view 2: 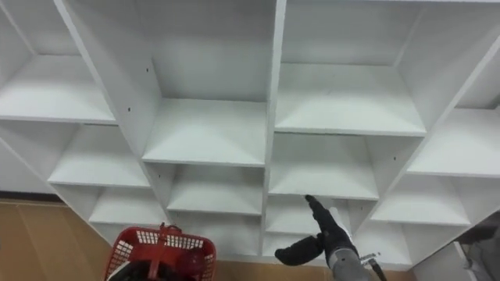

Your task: Collect fruits from the closet

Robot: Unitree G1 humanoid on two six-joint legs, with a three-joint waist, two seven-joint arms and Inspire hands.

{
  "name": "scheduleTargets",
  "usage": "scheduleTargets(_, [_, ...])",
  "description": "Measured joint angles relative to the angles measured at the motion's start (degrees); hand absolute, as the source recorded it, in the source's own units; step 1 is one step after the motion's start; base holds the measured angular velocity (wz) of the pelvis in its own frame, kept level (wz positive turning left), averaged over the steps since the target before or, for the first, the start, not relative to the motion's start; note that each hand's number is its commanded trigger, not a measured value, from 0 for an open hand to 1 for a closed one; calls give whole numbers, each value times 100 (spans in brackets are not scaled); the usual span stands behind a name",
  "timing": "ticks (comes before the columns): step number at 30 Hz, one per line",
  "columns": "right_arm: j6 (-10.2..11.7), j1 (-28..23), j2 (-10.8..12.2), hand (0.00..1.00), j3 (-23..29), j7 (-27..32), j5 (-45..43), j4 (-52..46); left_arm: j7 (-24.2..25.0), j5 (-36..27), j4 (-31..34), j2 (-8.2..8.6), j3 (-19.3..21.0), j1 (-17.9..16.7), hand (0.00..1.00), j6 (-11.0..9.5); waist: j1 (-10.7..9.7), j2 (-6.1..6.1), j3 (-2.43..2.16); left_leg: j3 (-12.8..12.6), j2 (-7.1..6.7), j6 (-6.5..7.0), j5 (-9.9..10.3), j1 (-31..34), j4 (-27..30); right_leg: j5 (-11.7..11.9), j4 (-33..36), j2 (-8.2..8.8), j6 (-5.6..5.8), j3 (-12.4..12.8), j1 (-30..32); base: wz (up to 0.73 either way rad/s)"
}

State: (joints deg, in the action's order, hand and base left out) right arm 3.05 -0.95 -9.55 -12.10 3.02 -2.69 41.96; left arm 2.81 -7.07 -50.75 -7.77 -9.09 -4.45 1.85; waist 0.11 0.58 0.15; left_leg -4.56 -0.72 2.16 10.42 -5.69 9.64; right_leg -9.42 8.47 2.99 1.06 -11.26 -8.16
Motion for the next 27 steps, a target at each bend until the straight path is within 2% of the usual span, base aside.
scheduleTargets(5, [24, -163, -37, 0, 78, 14, 51, -6, -117, 0, 0, -12, 7, -74, 100, -70, -5, -45, -12, -4, 1, 0, 0, -15, -9, -1, -1, 0, 1, 14, 3, 0])
scheduleTargets(7, [118, -268, -34, 0, 190, 54, 139, 17, -167, 2, -1, -18, 41, -145, 100, -133, -5, -52, -15, -8, 3, 0, 0, -67, -29, -1, -1, 0, 1, 19, -5, -2])
scheduleTargets(10, [138, -401, -46, 0, 277, 154, 514, 54, -240, 26, -13, -9, 237, -372, 100, -220, 7, -60, -18, -42, 6, 0, 0, -102, -79, -4, -6, -6, 1, 69, -21, -9])
scheduleTargets(12, [222, -435, -46, 0, 344, 182, 779, 282, -271, 23, -213, -14, 287, -402, 100, -243, 6, -44, -13, -87, 6, 1, 0, -102, -88, -4, -6, -10, 1, 109, -1, -7])
scheduleTargets(17, [259, -485, -54, 0, 573, 178, 1151, 692, -374, 5, -400, -64, 487, -468, 100, -281, 6, -19, -1, -142, 13, 3, 1, -110, -108, -4, 4, -17, 1, 202, 38, -8])
scheduleTargets(21, [384, -746, -63, 0, 778, 173, 1670, 801, -453, 9, -399, -70, 692, -578, 100, -453, 7, -22, 0, -167, 12, 6, 4, -96, -136, -6, 7, -16, 3, 209, 82, -1])
scheduleTargets(23, [462, -749, -68, 0, 825, 166, 1946, 1175, -510, 7, -476, -71, 759, -601, 100, -488, 7, -29, -3, -198, 14, 6, 4, -106, -150, -6, 3, -18, 4, 233, 119, -6])
scheduleTargets(27, [432, -742, -56, 0, 943, 15, 2578, 2155, -518, 11, -930, -64, 1012, -629, 100, -531, 6, -81, 10, -258, 27, 4, 27, -185, -202, -10, 3, -34, 10, 300, 40, -9])
